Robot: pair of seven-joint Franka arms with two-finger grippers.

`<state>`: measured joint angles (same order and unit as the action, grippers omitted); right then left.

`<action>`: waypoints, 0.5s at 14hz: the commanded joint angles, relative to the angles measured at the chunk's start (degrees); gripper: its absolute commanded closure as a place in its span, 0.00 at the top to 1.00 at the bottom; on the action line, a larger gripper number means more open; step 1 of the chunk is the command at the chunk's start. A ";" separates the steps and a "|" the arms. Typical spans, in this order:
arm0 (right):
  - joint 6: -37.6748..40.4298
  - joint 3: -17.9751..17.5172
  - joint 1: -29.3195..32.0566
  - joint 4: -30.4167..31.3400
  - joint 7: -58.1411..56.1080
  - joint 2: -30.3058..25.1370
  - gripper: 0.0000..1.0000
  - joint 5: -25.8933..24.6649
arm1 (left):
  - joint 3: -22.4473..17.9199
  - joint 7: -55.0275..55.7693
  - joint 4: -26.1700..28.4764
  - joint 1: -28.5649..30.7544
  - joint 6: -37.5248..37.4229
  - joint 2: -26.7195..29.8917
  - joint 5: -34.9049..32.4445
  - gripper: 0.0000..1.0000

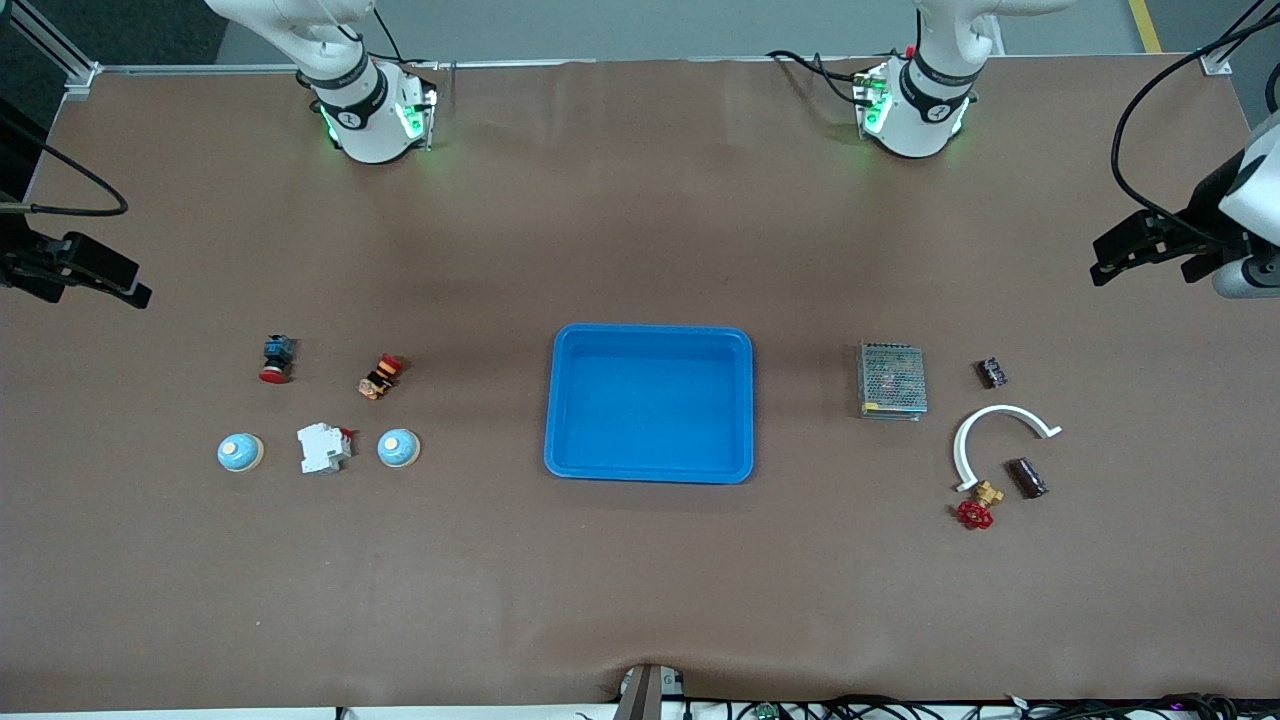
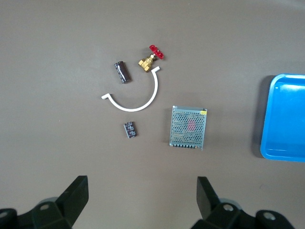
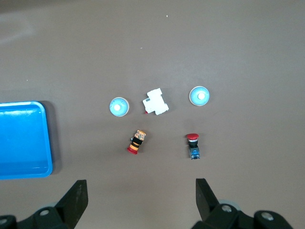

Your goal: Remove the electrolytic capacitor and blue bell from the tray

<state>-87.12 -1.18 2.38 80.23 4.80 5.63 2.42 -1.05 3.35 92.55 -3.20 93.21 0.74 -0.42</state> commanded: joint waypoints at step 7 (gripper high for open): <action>-0.86 -0.05 0.26 1.25 -0.49 -1.24 1.00 0.75 | 2.10 -0.27 -0.97 1.01 0.04 -1.44 0.51 1.00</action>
<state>-87.23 -1.20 2.36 80.23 4.80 5.63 2.44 0.60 3.39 92.37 -2.45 93.22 0.28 -0.42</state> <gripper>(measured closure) 0.000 0.000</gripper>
